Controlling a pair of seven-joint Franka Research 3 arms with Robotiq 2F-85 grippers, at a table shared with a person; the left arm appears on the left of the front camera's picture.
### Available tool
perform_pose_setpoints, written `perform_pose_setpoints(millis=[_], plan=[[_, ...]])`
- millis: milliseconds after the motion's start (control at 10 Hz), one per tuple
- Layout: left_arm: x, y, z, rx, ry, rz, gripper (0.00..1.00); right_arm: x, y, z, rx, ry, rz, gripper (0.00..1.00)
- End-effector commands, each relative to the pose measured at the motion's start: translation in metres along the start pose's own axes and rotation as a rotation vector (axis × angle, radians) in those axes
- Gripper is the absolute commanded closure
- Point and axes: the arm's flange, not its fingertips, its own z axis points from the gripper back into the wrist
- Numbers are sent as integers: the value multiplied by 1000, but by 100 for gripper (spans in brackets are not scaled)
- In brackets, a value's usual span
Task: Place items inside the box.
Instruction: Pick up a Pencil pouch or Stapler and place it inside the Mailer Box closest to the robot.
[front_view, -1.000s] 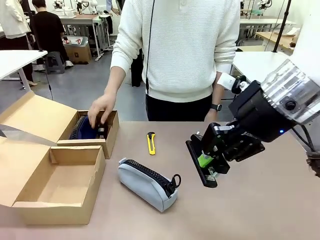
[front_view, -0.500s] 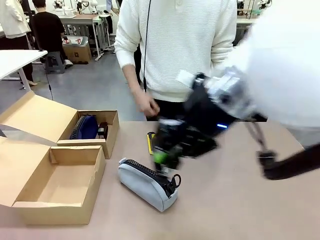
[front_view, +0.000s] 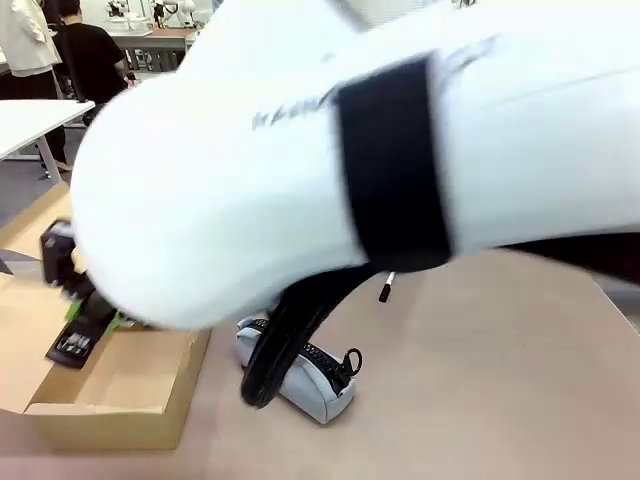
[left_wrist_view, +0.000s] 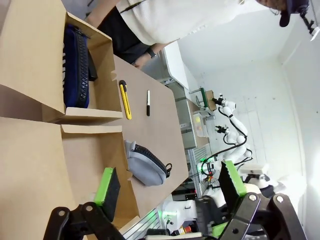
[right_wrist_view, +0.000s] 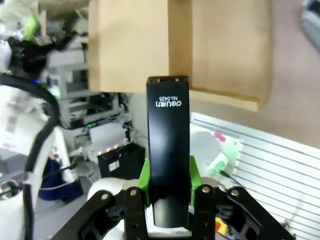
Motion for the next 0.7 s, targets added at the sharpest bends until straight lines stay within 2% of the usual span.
perform_pose_setpoints(millis=[0,200,300,400,600], plan=[[-1,0,2,-14,-2,-28,0,-3,-4,31,16,-27,-4,69],[-1,0,2,-14,-2,-28,0,-3,-4,31,16,-27,-4,69],[-1,0,2,-14,-2,-28,0,5,-1,-2,2,1,-10,69],[-1,0,2,-14,-2,-28,0,14,7,-25,-131,-46,22,69],[-1,0,2,-14,-2,-28,0,49,21,-55,-120,-74,123,69]])
